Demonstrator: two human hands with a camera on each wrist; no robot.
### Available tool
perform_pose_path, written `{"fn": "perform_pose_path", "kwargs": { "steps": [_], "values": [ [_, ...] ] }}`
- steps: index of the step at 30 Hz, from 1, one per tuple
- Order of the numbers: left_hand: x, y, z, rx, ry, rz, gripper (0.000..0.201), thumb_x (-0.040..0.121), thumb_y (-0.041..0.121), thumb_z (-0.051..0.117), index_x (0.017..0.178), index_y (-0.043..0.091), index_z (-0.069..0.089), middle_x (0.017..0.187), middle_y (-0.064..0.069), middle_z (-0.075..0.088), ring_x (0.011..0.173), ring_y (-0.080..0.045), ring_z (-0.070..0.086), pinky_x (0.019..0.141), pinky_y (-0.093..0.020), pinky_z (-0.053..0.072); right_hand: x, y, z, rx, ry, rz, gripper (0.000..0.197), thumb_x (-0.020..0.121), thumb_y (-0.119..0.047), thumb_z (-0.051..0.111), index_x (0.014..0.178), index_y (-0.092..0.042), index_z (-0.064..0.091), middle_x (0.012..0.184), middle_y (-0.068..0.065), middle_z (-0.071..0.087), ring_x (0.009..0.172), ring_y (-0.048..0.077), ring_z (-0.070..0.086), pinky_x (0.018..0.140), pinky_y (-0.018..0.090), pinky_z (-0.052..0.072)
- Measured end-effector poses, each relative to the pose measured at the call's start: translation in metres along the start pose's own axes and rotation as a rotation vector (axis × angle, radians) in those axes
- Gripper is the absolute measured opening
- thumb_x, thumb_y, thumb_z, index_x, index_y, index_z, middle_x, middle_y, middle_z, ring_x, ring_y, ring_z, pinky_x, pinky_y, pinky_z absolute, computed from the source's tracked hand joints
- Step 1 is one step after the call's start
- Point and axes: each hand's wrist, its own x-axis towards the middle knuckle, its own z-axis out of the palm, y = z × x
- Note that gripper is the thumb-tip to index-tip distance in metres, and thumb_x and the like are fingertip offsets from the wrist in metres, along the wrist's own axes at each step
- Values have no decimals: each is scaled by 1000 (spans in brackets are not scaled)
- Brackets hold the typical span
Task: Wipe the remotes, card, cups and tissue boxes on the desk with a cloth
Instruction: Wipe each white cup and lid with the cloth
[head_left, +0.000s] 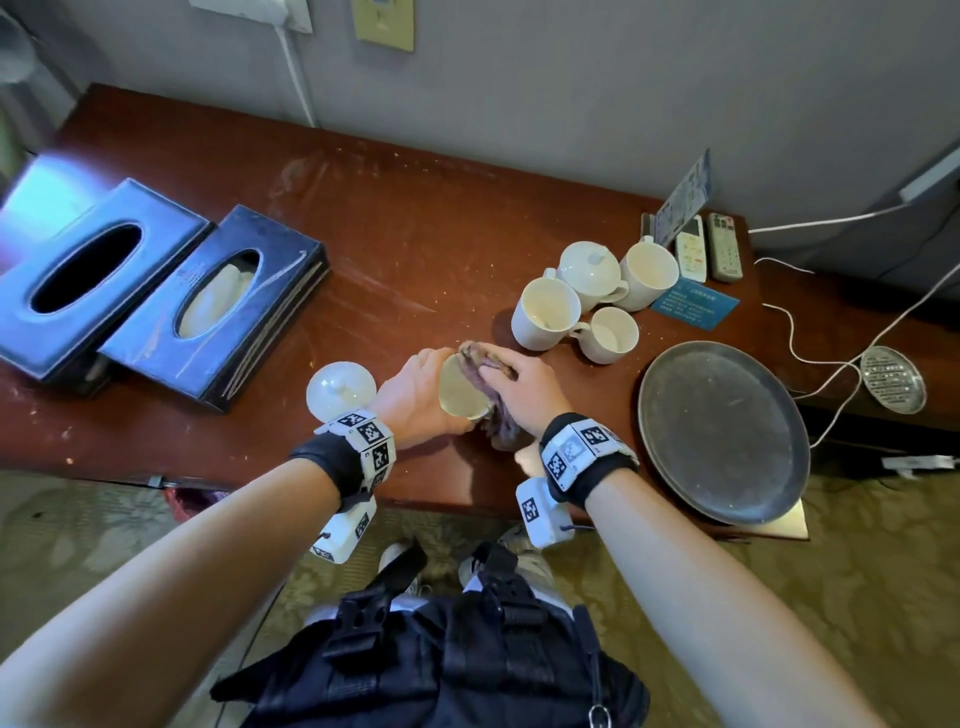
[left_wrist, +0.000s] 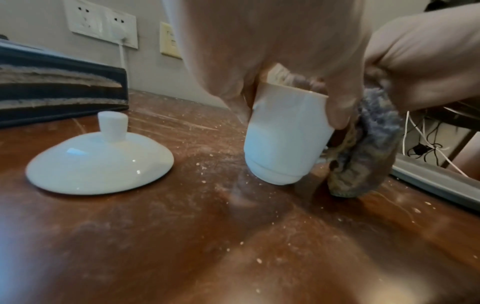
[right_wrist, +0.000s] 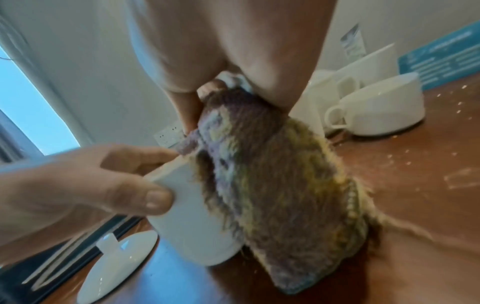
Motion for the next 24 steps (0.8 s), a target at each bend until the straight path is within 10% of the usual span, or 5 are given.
{"fn": "perform_pose_path", "kwargs": {
  "steps": [11, 16, 24],
  "values": [
    [0, 0, 0, 45, 11, 71, 87, 66, 53, 82, 136, 21, 41, 121, 1, 49, 113, -20, 48, 91, -41, 49, 4, 2, 13, -170, 53, 68, 31, 96, -23, 52, 124, -24, 65, 118, 5, 69, 116, 30, 54, 101, 37, 43],
    [-4, 2, -2, 23, 33, 87, 86, 68, 52, 82, 136, 22, 39, 123, 0, 47, 113, -21, 49, 90, -44, 50, -13, 11, -6, -259, -13, 6, 34, 99, -23, 54, 131, -25, 62, 125, 0, 66, 118, 20, 56, 92, 19, 37],
    [-15, -8, -15, 30, -40, 105, 116, 71, 54, 82, 156, 17, 12, 155, -6, 28, 143, -24, 24, 112, -48, 35, -13, 15, -5, -250, 68, -193, 40, 97, -15, 57, 136, -19, 58, 139, -1, 57, 130, 14, 49, 111, 26, 35]
  ]
}}
